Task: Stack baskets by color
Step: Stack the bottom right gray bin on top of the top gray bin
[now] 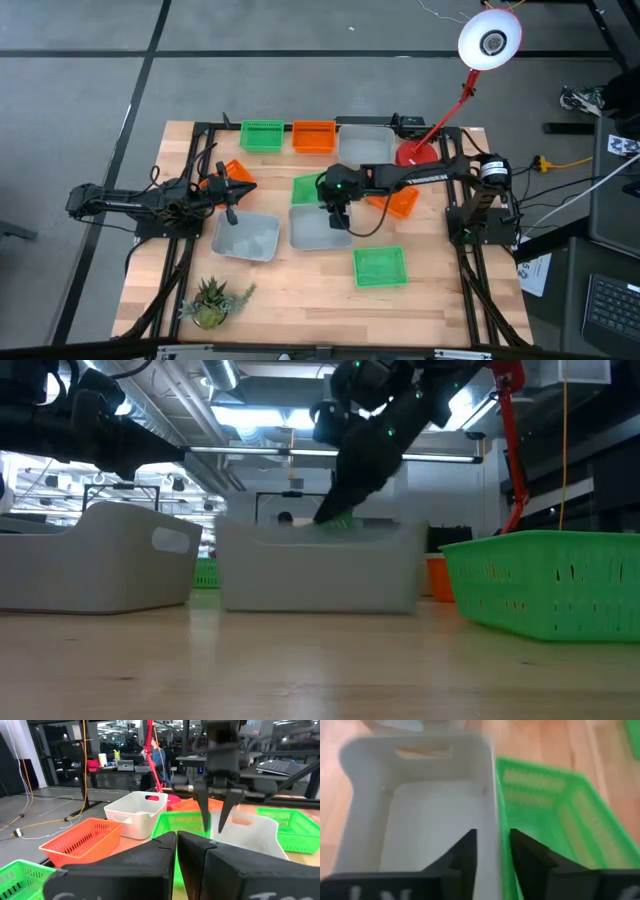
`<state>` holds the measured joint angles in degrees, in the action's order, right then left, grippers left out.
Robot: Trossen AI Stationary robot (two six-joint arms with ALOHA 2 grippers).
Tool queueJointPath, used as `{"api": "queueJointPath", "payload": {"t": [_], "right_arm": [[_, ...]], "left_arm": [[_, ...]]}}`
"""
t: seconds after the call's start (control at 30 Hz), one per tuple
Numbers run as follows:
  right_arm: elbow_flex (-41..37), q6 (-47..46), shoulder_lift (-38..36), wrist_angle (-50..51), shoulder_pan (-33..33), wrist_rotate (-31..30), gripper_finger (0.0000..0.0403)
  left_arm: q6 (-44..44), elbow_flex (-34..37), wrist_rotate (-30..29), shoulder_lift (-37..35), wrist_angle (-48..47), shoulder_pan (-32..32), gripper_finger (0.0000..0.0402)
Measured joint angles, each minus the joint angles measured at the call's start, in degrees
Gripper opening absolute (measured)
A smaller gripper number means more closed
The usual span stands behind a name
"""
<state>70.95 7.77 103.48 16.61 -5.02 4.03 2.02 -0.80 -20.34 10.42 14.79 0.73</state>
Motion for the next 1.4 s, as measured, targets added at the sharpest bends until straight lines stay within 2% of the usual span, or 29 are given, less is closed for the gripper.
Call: {"api": "queueJointPath", "payload": {"t": [0.2,0.77,1.2,1.27,1.4], "right_arm": [[-0.57,0.17,-0.07,0.95,0.0,0.09,0.0161],[-1.92,-1.52,0.09,2.85,2.25,0.06,0.0163],[-1.92,-1.71,2.1,5.49,2.38,0.07,0.0113],[-1.92,-1.73,3.48,5.47,2.38,0.07,0.0092],[-1.8,-1.19,4.98,4.73,3.11,-0.08,0.0015]], "left_arm": [[0.0,0.0,0.0,0.01,-0.25,-0.02,0.0009],[-0.03,0.0,0.0,0.0,-0.35,-0.02,0.0009],[-0.07,0.0,0.0,0.0,-0.35,-0.02,0.0009],[-0.07,0.0,0.0,0.01,-0.35,-0.02,0.0009],[-0.07,0.0,0.0,0.0,-0.35,-0.02,0.0009]]}}
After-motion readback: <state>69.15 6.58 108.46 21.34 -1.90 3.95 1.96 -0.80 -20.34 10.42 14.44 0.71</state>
